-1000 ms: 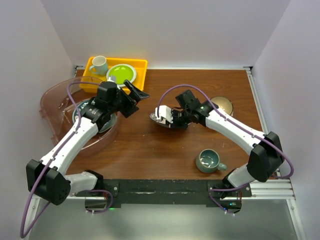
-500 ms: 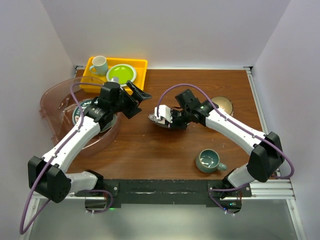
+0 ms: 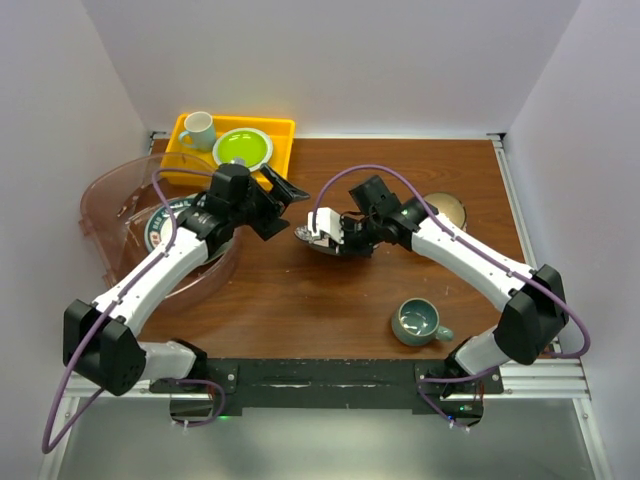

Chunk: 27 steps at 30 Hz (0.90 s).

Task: Place the mixed dishes into the plastic bin
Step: Pick up the plate at the center of the board.

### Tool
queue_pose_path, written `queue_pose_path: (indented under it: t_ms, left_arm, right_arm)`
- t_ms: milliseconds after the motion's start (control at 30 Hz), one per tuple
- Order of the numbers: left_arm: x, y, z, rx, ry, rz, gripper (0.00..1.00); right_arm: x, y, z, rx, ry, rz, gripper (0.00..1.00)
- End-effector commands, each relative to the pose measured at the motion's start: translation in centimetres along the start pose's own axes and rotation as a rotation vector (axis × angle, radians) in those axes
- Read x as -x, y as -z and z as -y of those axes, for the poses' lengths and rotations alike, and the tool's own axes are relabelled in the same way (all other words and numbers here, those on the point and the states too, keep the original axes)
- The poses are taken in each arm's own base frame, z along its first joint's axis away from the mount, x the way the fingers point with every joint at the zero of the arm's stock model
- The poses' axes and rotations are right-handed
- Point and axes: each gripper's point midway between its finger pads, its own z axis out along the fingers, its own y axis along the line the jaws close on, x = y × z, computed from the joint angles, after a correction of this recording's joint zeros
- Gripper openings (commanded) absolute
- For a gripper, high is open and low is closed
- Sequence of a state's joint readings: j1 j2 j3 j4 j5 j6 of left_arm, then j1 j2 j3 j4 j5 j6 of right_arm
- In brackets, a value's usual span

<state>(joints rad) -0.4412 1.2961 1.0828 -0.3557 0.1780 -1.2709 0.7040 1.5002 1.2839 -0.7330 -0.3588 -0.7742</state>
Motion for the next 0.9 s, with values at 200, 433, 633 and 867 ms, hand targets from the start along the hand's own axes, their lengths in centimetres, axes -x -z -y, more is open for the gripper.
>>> queue_pose_path:
  t_ms: [200,433,633,867]
  left_arm:
    - [-0.3,-0.4,-0.5,0.072,0.045,-0.009,1.0]
    - [-1.1,-1.3,-1.4,0.111,0.063,-0.029,1.0]
    - [-1.9,-2.8,-1.6,0.12,0.077,-0.065,0.91]
    - [-2.3,-3.2,-0.6,0.065,0.056,-0.092,0.27]
  right_arm:
    - [6.6,4.7,4.3,-0.203,0.095,0.171,0.0]
    - [7.6,5.8,5.9,-0.272,0.08,0.177,0.0]
    - [9.0,6.3,5.6,-0.259,0.084,0.211,0.0]
    - [9.1,6.5,5.2,-0.261,0.09,0.21,0.0]
